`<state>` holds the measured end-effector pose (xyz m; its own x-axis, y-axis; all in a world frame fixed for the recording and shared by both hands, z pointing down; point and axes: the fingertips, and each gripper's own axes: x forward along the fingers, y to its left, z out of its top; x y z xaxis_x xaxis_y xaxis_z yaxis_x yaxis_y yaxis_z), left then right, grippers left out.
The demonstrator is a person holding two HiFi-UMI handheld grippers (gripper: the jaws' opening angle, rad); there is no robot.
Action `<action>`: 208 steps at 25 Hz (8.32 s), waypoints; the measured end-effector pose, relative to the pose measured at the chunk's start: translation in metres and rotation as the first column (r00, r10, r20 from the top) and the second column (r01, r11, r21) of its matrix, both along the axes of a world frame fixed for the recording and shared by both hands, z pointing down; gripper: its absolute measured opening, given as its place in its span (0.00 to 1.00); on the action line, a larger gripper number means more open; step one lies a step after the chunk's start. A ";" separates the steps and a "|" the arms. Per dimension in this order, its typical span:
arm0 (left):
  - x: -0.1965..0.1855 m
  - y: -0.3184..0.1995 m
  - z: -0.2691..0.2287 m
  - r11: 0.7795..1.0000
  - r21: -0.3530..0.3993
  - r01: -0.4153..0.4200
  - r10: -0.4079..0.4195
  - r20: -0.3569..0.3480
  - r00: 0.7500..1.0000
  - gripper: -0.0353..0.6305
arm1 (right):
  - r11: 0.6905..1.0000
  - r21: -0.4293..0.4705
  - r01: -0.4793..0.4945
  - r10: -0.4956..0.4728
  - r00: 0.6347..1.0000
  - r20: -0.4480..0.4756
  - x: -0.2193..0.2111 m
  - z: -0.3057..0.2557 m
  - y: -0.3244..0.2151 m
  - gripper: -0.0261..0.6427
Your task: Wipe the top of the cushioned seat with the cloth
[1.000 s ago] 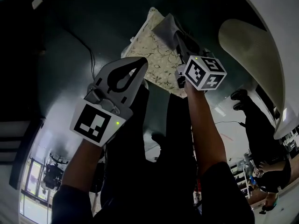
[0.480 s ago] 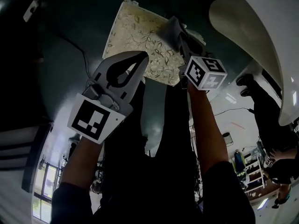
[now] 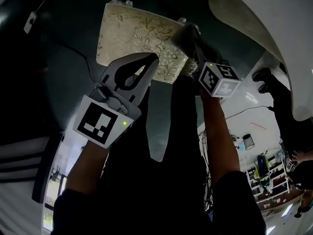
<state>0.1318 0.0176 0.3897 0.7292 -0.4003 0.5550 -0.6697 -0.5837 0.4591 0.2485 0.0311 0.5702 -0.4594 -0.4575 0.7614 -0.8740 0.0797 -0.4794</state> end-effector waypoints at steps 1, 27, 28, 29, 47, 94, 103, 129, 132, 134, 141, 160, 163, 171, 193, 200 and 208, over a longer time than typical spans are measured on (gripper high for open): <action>0.004 0.001 0.001 1.000 -0.002 -0.006 0.006 0.003 1.000 0.06 | 1.000 -0.005 -0.008 0.008 1.000 -0.002 0.007 0.001 0.004 0.09; -0.134 0.000 -0.028 0.972 0.013 0.235 -0.234 -0.053 0.971 0.06 | 0.974 0.095 0.206 -0.209 0.978 0.020 -0.136 -0.085 -0.035 0.09; -0.149 0.000 -0.026 0.968 0.014 0.249 -0.248 -0.050 0.967 0.06 | 0.969 0.105 0.225 -0.229 0.973 0.031 -0.157 -0.084 -0.039 0.09; -0.163 0.002 -0.024 0.965 0.014 0.261 -0.260 -0.048 0.965 0.06 | 0.964 0.113 0.242 -0.248 0.968 0.040 -0.178 -0.084 -0.043 0.09; -0.296 0.021 0.005 0.923 -0.005 0.385 -0.385 -0.017 0.923 0.06 | 0.921 0.032 0.388 -0.389 0.919 0.053 -0.331 -0.025 -0.022 0.09; -0.078 0.053 -0.019 1.000 0.013 0.014 -0.013 -0.060 0.998 0.06 | 0.998 -0.028 0.059 -0.059 0.998 -0.030 -0.078 -0.045 0.073 0.09; -0.173 0.049 -0.039 0.988 0.026 0.155 -0.153 -0.060 0.986 0.06 | 0.978 0.083 0.193 -0.197 0.980 0.038 -0.190 -0.099 0.029 0.09; -0.264 0.071 0.019 0.914 -0.012 0.405 -0.405 0.020 0.914 0.06 | 0.908 -0.063 0.414 -0.402 0.904 0.143 -0.295 -0.013 0.061 0.09; -0.278 0.073 0.015 0.922 -0.013 0.387 -0.387 0.002 0.922 0.06 | 0.911 -0.093 0.401 -0.389 0.913 0.122 -0.303 -0.012 0.075 0.09; -0.291 0.079 0.012 0.935 -0.034 0.353 -0.353 -0.009 0.936 0.06 | 0.921 -0.126 0.370 -0.357 0.927 0.114 -0.314 -0.013 0.094 0.09; -0.282 0.089 -0.003 0.967 -0.040 0.250 -0.250 -0.012 0.968 0.06 | 0.941 -0.140 0.308 -0.294 0.949 0.113 -0.309 -0.028 0.124 0.09; -0.087 0.107 -0.004 0.999 -0.042 -0.025 0.025 0.002 1.000 0.06 | 0.984 -0.152 0.089 -0.072 0.991 0.112 -0.134 -0.026 0.172 0.09; -0.069 0.107 -0.005 0.998 -0.039 -0.047 0.047 0.003 0.999 0.06 | 0.986 -0.154 0.066 -0.050 0.993 0.109 -0.115 -0.026 0.176 0.09; -0.039 0.098 -0.024 0.997 -0.011 -0.077 0.077 0.005 0.997 0.06 | 0.991 -0.129 0.021 -0.008 0.995 0.101 -0.079 -0.045 0.168 0.09; -0.125 -0.006 -0.266 0.944 0.322 0.068 -0.065 -0.020 0.998 0.06 | 0.936 0.286 0.203 -0.242 0.964 0.110 -0.156 -0.327 -0.003 0.09; -0.163 0.002 -0.377 0.880 0.462 0.114 -0.116 -0.024 0.993 0.06 | 0.843 0.456 0.286 -0.357 0.931 0.075 -0.193 -0.452 -0.022 0.09; -0.193 0.035 -0.456 0.823 0.545 0.161 -0.162 -0.046 0.986 0.06 | 0.747 0.603 0.278 -0.410 0.908 0.090 -0.224 -0.571 -0.004 0.09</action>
